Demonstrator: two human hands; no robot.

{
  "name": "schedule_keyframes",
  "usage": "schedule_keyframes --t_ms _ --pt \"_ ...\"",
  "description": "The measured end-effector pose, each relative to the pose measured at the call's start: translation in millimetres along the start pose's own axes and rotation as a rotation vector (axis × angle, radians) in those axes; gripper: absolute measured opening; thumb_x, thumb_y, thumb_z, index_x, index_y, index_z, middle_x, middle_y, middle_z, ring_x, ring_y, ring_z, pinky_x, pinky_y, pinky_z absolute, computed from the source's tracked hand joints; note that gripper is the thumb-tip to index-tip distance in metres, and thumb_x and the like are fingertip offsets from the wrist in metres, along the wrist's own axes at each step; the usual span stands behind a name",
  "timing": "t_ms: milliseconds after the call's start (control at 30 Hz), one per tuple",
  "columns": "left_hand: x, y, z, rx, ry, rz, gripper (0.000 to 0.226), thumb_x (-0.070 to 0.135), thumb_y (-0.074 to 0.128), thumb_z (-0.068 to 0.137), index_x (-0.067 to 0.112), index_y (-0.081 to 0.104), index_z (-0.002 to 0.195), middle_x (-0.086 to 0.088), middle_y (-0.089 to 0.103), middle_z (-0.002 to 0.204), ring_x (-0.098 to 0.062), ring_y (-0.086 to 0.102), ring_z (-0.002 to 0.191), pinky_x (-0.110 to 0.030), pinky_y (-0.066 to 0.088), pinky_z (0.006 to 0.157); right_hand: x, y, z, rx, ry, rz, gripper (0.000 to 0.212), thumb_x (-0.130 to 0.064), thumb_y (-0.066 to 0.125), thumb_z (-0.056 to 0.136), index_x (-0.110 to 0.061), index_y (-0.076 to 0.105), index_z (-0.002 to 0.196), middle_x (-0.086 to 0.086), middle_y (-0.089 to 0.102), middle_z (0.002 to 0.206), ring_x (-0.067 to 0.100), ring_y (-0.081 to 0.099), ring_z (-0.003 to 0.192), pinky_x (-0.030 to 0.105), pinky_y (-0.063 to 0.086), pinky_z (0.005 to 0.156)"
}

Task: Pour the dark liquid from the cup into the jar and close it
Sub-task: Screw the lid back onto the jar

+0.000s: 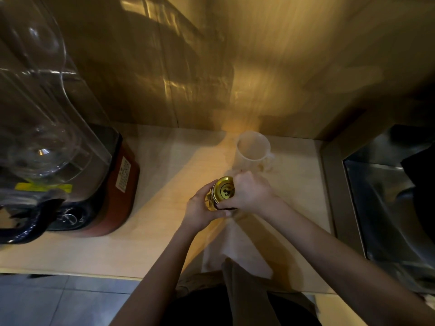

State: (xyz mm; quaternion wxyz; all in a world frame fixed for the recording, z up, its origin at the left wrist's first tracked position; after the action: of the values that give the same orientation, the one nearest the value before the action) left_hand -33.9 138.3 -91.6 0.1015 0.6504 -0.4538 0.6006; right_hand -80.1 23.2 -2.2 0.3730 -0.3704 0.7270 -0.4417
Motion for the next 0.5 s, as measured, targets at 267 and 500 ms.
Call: schedule_keyframes --t_ms 267,500 --pt "-2 1 2 0.002 -0.008 -0.008 0.091 0.033 0.086 0.051 0.024 0.043 0.131 0.0 0.057 0.13 -0.015 0.052 0.117 -0.028 0.042 0.099 8 -4 -8 0.005 0.017 -0.088 0.053 -0.051 0.056 0.085 -0.008 0.054 0.116 0.012 0.065 0.11 0.029 0.061 0.1 0.031 0.044 0.073" --pt "0 -1 0 0.0 -0.011 0.018 0.09 0.036 0.085 0.052 0.026 0.043 0.131 -0.001 0.058 0.127 -0.018 0.054 0.116 -0.037 0.045 0.099 -1 7 -5 -0.064 -0.224 -0.179 0.09 -0.049 0.072 0.07 -0.023 0.026 0.143 0.006 0.042 0.135 0.026 0.044 0.122 0.039 0.044 0.096"
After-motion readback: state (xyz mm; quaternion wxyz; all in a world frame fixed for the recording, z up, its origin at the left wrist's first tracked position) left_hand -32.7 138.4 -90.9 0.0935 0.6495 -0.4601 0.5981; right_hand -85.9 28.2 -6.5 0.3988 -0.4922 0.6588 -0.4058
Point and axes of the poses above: each hand's wrist, its own z-axis towards the middle knuckle, its own y-axis out of the palm, x = y × z, the point moved 5 cm from there along z, towards the middle knuckle
